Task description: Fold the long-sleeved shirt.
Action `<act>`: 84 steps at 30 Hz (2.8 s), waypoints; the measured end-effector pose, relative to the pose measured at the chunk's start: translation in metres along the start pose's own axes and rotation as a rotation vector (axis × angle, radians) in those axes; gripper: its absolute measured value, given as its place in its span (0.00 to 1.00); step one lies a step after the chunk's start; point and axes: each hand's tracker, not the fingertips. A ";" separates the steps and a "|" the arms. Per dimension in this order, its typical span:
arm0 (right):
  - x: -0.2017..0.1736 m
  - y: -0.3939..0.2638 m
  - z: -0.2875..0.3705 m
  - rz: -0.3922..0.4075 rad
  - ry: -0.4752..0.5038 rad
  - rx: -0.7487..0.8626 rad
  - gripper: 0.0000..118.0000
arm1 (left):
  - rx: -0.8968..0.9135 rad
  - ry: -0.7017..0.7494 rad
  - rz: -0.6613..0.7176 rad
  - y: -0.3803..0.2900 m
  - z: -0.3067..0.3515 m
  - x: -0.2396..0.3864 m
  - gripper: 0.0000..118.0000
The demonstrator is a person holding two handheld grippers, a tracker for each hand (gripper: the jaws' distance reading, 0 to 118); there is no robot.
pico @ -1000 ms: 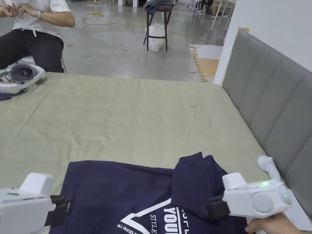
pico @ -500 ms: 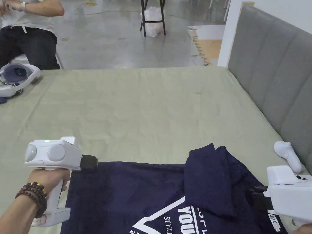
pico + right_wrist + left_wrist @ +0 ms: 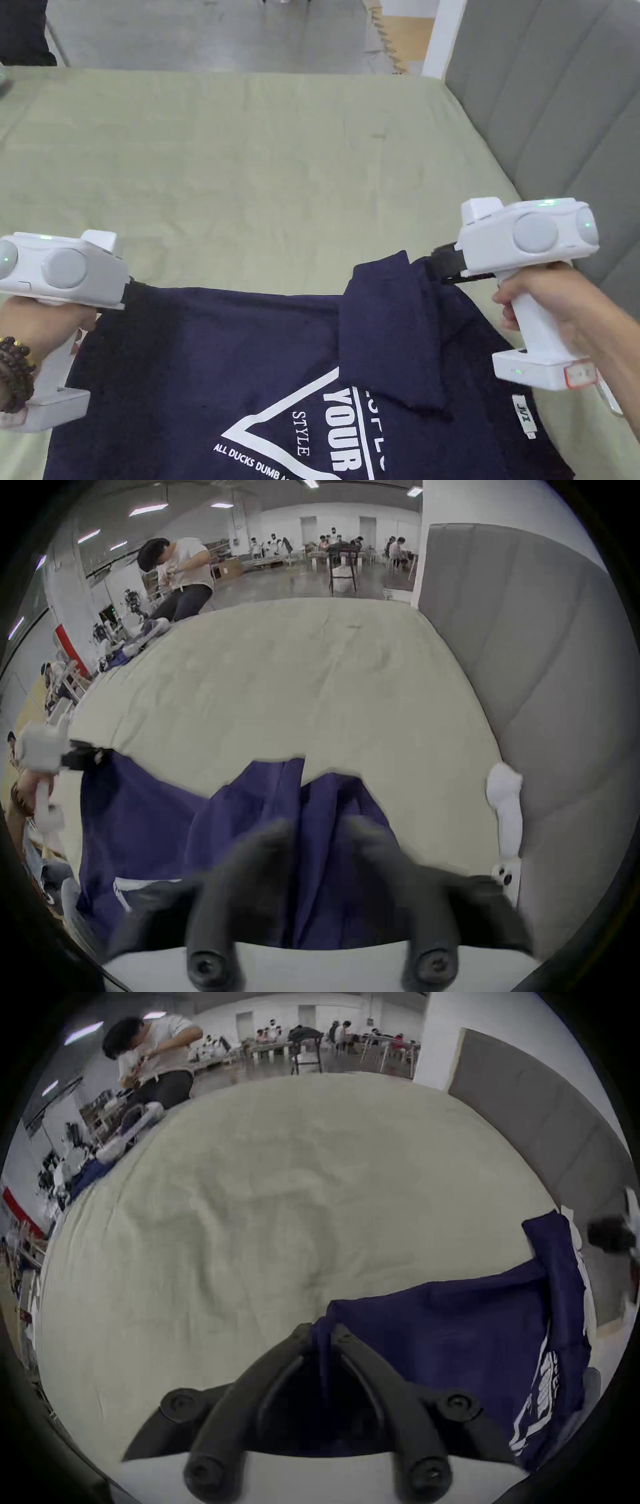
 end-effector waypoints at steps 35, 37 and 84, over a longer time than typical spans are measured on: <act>-0.009 -0.230 0.159 0.286 0.054 0.275 0.02 | 0.269 -0.042 -0.040 -0.226 0.190 0.028 0.10; -0.012 -0.266 0.155 0.359 0.074 0.200 0.02 | 0.194 -0.060 -0.033 -0.254 0.180 0.032 0.10; -0.094 -0.252 0.217 0.132 0.162 0.193 0.02 | 0.067 -0.917 0.748 -0.289 0.062 -0.033 0.88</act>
